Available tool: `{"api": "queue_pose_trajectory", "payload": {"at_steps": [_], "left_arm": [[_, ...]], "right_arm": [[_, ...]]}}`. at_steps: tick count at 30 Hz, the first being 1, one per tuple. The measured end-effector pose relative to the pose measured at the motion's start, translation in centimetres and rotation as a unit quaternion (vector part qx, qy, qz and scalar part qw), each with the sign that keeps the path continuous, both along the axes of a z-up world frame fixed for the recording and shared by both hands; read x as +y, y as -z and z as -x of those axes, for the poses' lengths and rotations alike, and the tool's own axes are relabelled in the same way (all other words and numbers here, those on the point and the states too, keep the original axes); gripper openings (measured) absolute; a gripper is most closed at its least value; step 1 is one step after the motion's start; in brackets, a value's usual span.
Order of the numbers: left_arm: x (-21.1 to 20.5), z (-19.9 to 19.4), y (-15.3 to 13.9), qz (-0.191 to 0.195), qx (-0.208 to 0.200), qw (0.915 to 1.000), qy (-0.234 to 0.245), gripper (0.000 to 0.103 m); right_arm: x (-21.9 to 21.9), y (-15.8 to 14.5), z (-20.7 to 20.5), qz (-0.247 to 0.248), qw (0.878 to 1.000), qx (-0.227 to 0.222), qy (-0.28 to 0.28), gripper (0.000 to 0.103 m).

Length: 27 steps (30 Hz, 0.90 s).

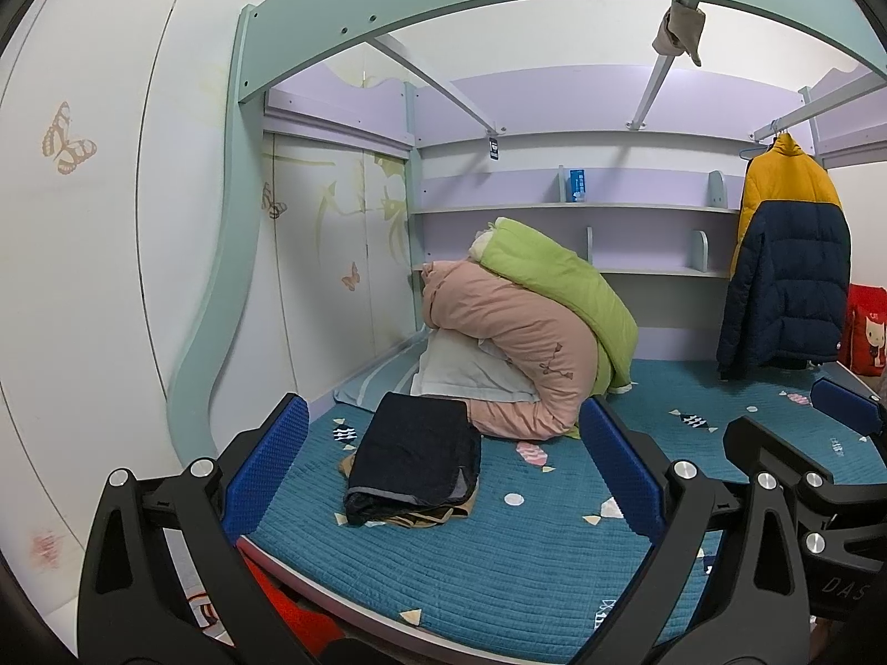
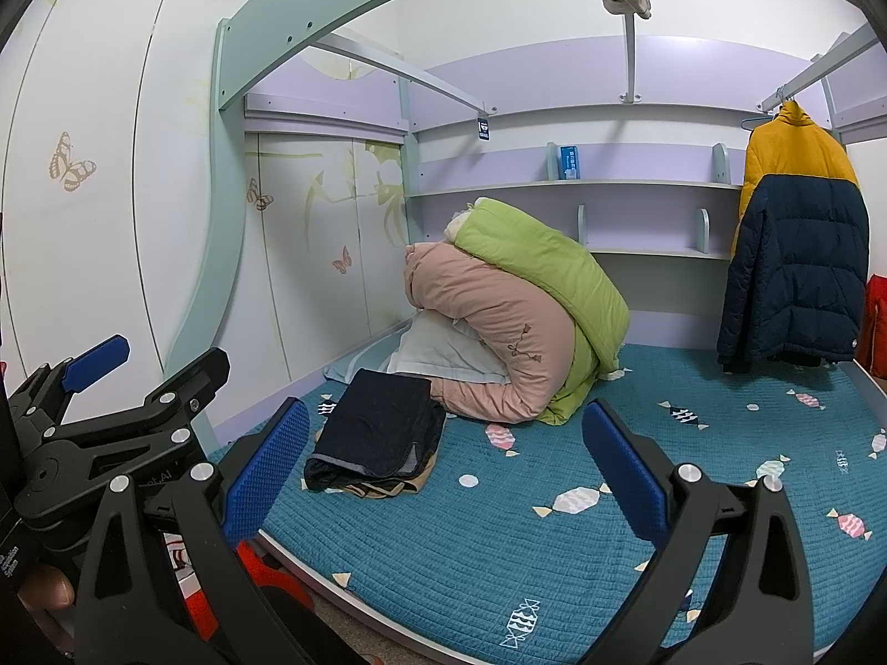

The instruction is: Fold large clothes

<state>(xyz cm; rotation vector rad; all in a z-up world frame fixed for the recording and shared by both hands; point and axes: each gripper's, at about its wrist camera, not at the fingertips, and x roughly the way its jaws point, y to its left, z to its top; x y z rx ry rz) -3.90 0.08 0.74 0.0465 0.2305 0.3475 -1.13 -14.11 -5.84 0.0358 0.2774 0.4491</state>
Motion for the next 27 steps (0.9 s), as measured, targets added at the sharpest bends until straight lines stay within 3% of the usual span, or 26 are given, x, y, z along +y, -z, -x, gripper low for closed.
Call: {"api": "queue_pose_trajectory", "payload": {"at_steps": [27], "left_arm": [[0.32, -0.30, 0.09, -0.013, 0.001, 0.9999, -0.006, 0.098]], "right_arm": [[0.81, 0.72, -0.15, -0.011, 1.000, 0.012, 0.003, 0.096]]}}
